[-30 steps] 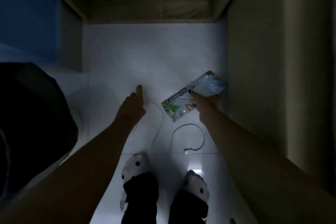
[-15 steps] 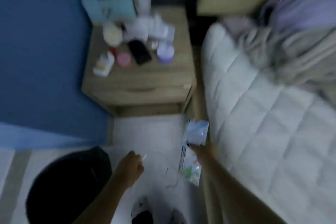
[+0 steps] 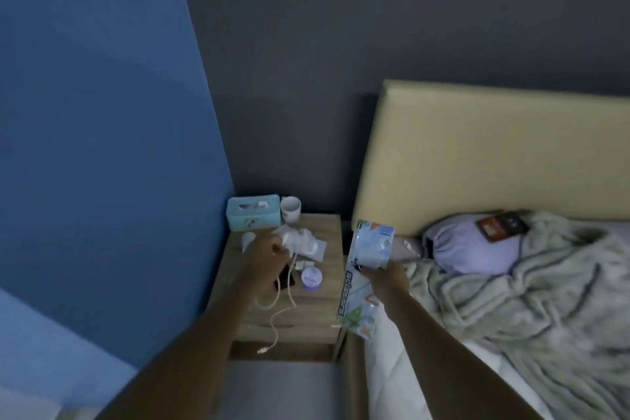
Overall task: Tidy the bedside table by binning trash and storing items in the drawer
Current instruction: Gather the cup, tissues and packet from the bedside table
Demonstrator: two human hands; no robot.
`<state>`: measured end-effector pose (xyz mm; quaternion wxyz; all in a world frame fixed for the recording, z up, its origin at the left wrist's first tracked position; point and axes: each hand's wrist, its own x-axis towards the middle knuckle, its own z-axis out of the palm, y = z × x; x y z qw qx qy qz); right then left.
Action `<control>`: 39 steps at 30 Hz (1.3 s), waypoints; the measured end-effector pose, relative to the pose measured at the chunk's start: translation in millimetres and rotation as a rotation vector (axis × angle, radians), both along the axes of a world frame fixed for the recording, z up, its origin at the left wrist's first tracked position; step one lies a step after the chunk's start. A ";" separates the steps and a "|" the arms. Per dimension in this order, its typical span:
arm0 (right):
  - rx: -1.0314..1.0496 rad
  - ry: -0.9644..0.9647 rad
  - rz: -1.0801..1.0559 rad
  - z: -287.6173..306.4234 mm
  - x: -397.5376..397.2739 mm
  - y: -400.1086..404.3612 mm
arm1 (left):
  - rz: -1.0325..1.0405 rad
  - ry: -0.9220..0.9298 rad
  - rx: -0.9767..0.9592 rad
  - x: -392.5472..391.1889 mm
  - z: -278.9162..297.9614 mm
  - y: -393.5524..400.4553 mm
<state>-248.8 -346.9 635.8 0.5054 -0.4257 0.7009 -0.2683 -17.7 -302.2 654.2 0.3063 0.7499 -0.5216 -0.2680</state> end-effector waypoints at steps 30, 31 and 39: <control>0.251 0.332 0.466 -143.8 184.3 -270.9 | 0.422 0.340 0.580 149.4 -157.3 -226.5; 0.263 0.336 0.477 -150.9 184.2 -271.7 | 0.437 0.380 0.608 149.0 -164.4 -225.2; 0.360 0.382 0.589 -191.3 202.6 -284.3 | 0.462 0.444 0.733 156.1 -190.9 -228.8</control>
